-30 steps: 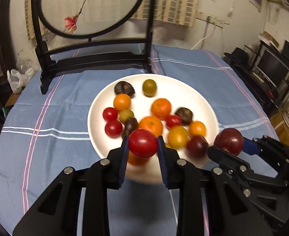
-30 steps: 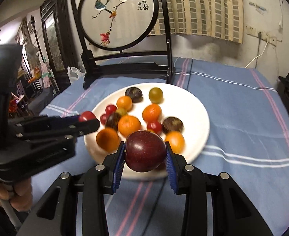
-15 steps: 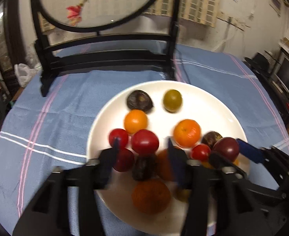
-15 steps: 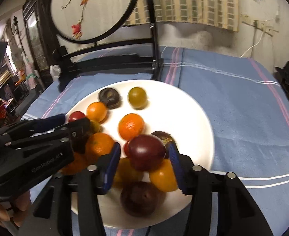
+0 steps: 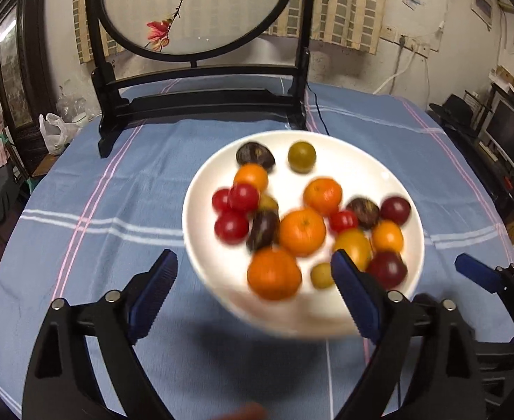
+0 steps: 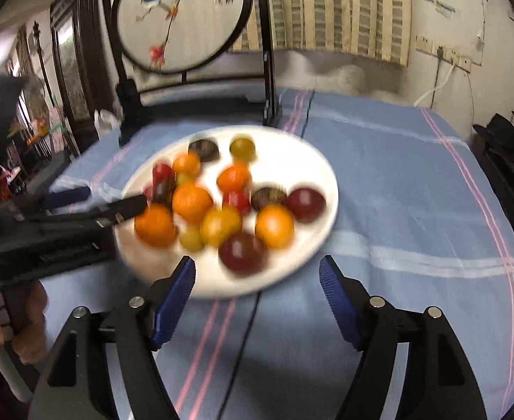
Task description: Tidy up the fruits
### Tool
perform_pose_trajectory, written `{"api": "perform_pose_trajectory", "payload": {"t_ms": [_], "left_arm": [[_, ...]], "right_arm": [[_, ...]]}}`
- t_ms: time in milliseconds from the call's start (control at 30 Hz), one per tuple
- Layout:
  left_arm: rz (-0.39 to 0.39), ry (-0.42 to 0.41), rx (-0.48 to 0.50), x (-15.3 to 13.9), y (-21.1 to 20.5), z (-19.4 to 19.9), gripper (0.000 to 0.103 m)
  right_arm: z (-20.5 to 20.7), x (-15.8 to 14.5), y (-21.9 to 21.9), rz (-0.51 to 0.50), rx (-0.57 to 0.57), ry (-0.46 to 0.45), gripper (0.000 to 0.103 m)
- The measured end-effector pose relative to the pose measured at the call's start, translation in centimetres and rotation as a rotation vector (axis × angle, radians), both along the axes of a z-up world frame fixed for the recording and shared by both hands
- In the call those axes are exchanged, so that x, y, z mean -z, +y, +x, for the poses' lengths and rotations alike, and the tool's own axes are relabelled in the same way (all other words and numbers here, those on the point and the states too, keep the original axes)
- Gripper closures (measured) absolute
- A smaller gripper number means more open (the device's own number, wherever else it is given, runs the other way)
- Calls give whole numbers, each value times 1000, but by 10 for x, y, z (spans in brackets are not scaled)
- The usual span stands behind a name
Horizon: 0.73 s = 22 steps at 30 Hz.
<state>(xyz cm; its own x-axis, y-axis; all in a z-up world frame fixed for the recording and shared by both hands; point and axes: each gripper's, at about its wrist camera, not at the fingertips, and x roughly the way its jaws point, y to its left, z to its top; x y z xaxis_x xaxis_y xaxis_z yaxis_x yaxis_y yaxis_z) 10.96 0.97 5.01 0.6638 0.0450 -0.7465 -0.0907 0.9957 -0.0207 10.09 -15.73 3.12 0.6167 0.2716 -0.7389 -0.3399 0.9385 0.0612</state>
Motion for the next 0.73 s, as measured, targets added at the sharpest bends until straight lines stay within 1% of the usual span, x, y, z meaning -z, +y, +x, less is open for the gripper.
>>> {"api": "perform_pose_trajectory", "payload": {"t_ms": [67, 133, 167, 233, 267, 333, 400, 433, 467, 500, 567, 633, 700, 733], "left_arm": [[-9, 0, 1, 2, 0, -18, 13], [-21, -1, -3, 5, 1, -35, 13], [-17, -7, -10, 7, 1, -46, 13], [-14, -18, -12, 8, 0, -61, 12], [-25, -26, -17, 9, 0, -71, 12], [-50, -20, -34, 12, 4, -82, 12], [-85, 10, -26, 18, 8, -90, 11], [-89, 14, -20, 21, 9, -92, 7], [-81, 11, -20, 24, 10, -95, 4], [-55, 8, -22, 29, 10, -97, 5], [-15, 38, -16, 40, 8, -98, 5], [-19, 73, -20, 51, 12, -96, 5], [-35, 111, -47, 63, 15, -94, 5], [-44, 137, -56, 70, 17, -93, 5]], "right_arm": [[-12, 9, -1, -11, -2, 32, 17], [-27, 17, -5, -9, 15, 29, 11], [-32, 21, -6, -12, 24, 28, 10], [-38, 30, -7, -15, 29, 70, 10], [-41, 32, -8, -8, 36, 88, 10], [-47, 31, -11, 5, 59, 81, 10], [-53, 30, -11, 0, 64, 71, 10], [-55, 29, -11, -1, 64, 73, 10], [-57, 31, -12, 0, 67, 75, 10], [-59, 33, -13, 0, 73, 81, 10], [-61, 40, -12, -21, 75, 108, 10], [-61, 48, -11, -53, 80, 132, 10], [-61, 57, -8, -74, 84, 155, 9], [-62, 59, -6, -90, 82, 149, 9]]}}
